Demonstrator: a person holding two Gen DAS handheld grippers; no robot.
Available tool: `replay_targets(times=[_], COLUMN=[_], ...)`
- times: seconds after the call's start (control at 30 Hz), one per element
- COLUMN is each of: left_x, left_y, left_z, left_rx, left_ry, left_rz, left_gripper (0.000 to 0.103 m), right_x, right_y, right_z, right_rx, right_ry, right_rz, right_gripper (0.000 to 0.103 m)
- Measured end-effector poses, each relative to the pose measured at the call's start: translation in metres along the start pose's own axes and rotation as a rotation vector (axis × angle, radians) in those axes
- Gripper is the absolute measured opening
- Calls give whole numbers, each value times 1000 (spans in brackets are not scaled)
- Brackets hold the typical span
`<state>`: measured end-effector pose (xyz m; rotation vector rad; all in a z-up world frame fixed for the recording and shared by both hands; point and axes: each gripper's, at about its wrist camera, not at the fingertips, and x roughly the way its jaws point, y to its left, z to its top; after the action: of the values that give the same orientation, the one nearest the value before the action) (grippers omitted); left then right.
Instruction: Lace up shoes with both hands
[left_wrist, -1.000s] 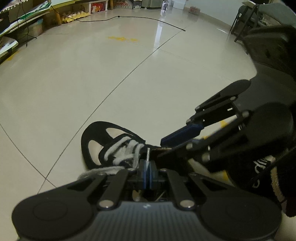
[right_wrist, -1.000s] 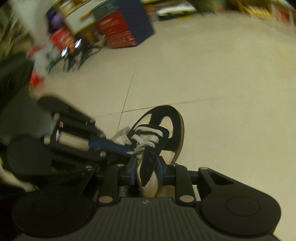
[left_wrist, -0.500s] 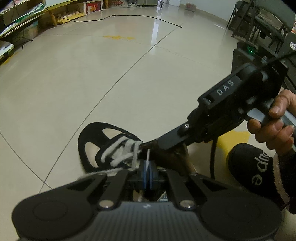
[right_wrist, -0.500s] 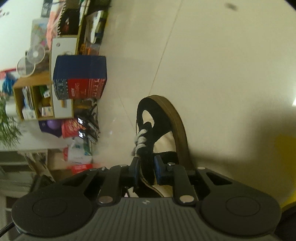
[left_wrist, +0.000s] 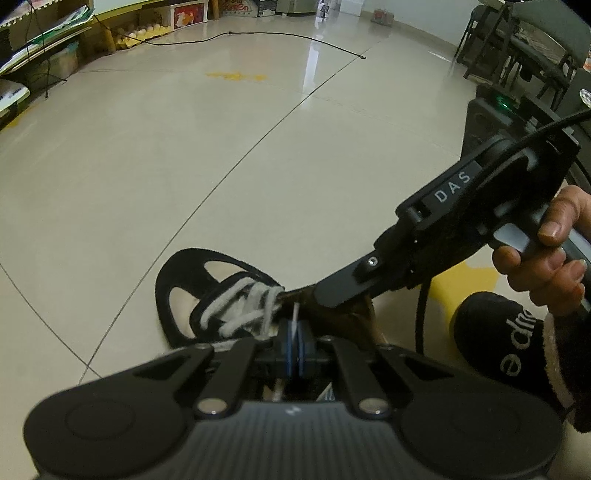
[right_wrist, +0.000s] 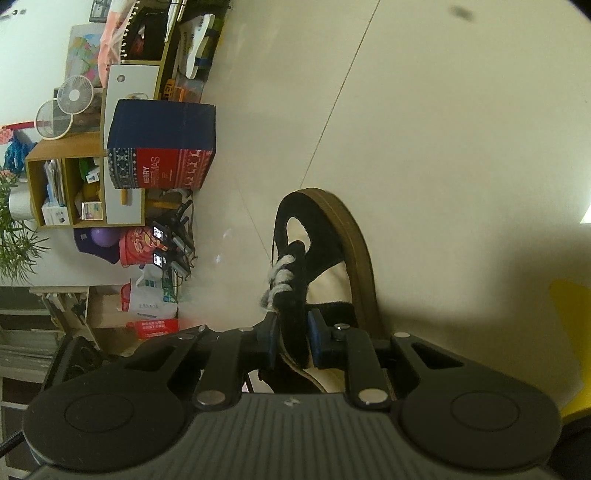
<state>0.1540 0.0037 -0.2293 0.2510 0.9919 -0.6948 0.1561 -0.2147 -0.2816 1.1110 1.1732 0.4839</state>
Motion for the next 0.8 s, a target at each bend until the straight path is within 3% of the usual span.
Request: replay_targets(times=[0.67,0.8], left_x=[2,2], left_y=[-3,-3], left_z=[4,6], left_rx=[9,8], left_ry=[-16,-30], left_rz=[-12,-18], left_gripper=[3,3], right_x=[3,1], right_y=[6,7], right_z=[0,1], right_rx=[-30,-20], right_ry=[4,8], right_rz=[-15,-13], right_gripper=[20,25])
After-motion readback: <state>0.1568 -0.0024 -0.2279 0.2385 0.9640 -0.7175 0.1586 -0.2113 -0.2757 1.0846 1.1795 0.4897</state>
